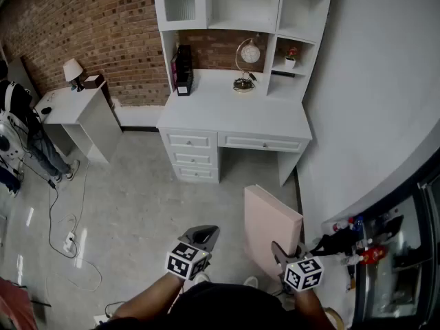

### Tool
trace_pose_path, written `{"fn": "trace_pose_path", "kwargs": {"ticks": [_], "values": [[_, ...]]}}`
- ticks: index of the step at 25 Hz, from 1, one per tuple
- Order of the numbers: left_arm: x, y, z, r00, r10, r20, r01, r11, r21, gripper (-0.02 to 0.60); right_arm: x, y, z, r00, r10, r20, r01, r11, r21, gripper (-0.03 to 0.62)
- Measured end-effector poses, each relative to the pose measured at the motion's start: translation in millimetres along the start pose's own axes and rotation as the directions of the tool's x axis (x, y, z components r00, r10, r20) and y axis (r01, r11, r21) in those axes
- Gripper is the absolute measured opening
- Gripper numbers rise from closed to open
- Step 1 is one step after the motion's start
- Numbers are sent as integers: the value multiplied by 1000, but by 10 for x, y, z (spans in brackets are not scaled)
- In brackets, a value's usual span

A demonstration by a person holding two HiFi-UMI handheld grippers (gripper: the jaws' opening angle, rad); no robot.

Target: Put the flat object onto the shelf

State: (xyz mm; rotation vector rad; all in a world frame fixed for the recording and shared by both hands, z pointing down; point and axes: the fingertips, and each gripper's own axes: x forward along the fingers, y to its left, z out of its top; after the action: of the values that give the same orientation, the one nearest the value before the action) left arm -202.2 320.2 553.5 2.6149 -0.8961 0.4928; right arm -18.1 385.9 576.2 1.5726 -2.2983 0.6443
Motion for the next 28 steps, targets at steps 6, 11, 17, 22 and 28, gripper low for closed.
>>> {"fn": "trace_pose_path", "kwargs": {"ticks": [6,11,17,22,28], "values": [[-37,-12,-6,1000,1,7,-1,1000,3,6,1,8,-8,1000,-2,-1,2,1000,0,146],[-81,8,24,1000,5,15,-5,1000,-2,5,17,60,36,1000,8,3,-7,1000,-7,144],[-110,15,17,1000,4,25,-5,1000,4,6,42,134,35,999,34,-2,-34,999,20,149],[-171,111,-3,1000,5,26,-5,1000,-30,6,94,253,65,998,61,-18,-60,997,55,163],[-323,360,-113,1000,-4,30,6,997,-77,6,232,481,69,998,58,-15,-56,995,82,166]]}}
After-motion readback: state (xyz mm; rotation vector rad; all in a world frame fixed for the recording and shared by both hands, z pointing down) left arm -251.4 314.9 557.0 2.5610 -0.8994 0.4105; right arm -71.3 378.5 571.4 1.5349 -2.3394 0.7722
